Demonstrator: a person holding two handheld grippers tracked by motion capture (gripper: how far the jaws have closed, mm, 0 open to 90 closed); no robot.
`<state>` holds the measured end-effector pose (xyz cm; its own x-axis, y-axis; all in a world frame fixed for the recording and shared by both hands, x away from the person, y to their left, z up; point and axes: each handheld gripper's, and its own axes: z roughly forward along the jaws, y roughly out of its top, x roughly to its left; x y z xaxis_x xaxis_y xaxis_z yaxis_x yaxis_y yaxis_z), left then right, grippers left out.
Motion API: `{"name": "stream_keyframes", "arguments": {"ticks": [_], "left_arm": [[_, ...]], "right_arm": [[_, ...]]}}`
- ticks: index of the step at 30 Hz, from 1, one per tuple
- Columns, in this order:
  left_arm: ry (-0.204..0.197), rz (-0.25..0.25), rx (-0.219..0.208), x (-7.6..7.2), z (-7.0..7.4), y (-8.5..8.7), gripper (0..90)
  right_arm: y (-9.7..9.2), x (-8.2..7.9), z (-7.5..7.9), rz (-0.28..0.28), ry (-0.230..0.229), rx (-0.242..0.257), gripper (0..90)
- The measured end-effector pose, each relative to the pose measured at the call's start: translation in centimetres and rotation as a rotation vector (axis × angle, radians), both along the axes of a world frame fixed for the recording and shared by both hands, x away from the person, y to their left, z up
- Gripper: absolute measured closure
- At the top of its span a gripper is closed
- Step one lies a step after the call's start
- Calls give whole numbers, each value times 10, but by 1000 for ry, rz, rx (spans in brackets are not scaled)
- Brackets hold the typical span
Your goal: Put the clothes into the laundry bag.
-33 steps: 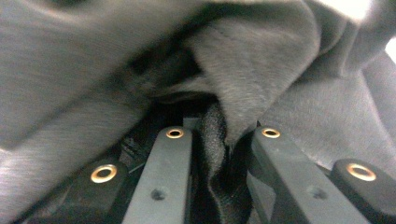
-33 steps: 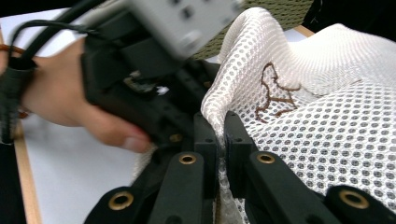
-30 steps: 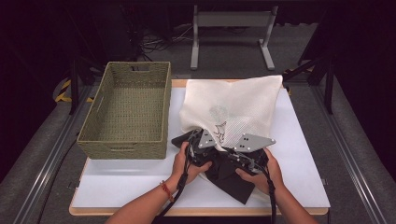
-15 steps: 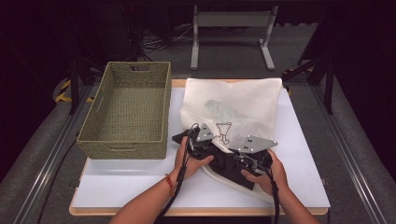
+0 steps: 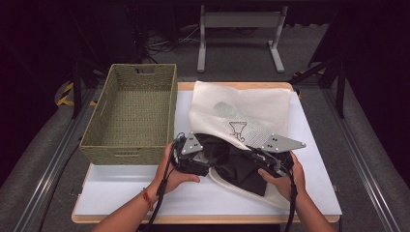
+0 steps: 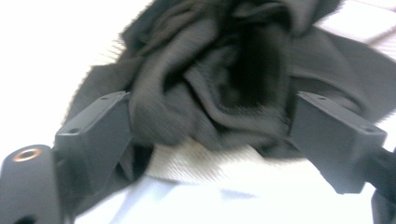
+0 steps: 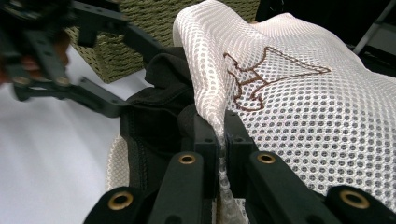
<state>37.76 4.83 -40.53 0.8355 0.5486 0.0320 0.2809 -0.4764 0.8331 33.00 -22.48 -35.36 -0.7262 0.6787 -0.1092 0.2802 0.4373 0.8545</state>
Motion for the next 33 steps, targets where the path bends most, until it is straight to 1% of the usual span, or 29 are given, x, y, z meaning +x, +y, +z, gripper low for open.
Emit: {"name": "stream_keyframes", "arguments": {"ticks": [1,2,3,5,6,7,8,10,11,12,14,15,16,17,19,20,21,22,23,24,25,26,27,28,29,30,31,32,33], "left_arm": [[16,8,8,5,-2,-4,108],[25,25,14,8,-4,-7,81],[34,32,12,12,-6,-10,73],[49,69,35,21,-11,-15,57],[69,77,40,26,-13,-16,53],[106,86,38,32,-17,-18,52],[132,99,45,37,-20,-20,51],[169,97,27,43,-24,-21,38],[205,89,18,47,-27,-22,39],[237,73,3,50,-30,-21,69],[247,59,-4,54,-32,-17,201],[253,35,-9,55,-34,-15,293],[253,35,-9,55,-34,-15,385],[251,28,-6,56,-34,-14,385],[234,19,4,54,-33,-15,540],[217,18,5,52,-32,-16,589],[159,22,27,46,-29,-17,624],[129,18,42,42,-27,-18,654],[79,6,55,36,-23,-18,684],[35,-11,61,31,-18,-19,698],[18,-29,52,26,-12,-19,709],[-1,-50,54,22,-7,-19,713],[-37,-62,71,16,-1,-21,715],[-79,-83,99,10,4,-24,716],[-113,-102,112,4,9,-26,717],[-125,-124,113,-2,12,-29,717],[-136,-156,123,-7,16,-34,717],[-146,-163,125,-11,17,-36,718],[-150,-173,112,-14,20,-40,717]], "right_arm": [[0,0,0,0,0,0,869],[0,0,0,4,-1,-5,869],[0,0,-1,9,0,-8,869],[0,0,-2,13,2,-13,869],[0,0,-2,16,3,-15,869],[1,-1,-3,18,4,-19,869],[2,-1,-3,21,3,-25,869],[5,-1,-5,31,11,-39,868],[6,-1,-6,36,10,-47,867],[8,-1,-7,40,9,-58,867],[9,-1,-8,44,16,-58,867],[10,0,-8,46,17,-61,867],[11,0,-9,47,16,-62,867],[11,0,-9,47,16,-62,867],[11,1,-9,45,16,-66,867],[11,1,-9,42,16,-67,867],[11,1,-9,40,15,-68,866],[10,1,-9,36,17,-68,865],[9,1,-9,36,17,-69,865],[9,1,-9,34,15,-69,865],[9,1,-8,32,12,-68,865],[9,1,-8,33,10,-64,865],[9,1,-6,35,9,-57,866],[9,1,-5,37,3,-54,865],[10,0,-3,34,-5,-53,865],[11,-1,0,36,-15,-51,865],[12,-2,3,38,-27,-39,866],[14,-3,7,48,-32,-25,866],[15,-4,9,56,-33,-18,866]]}}
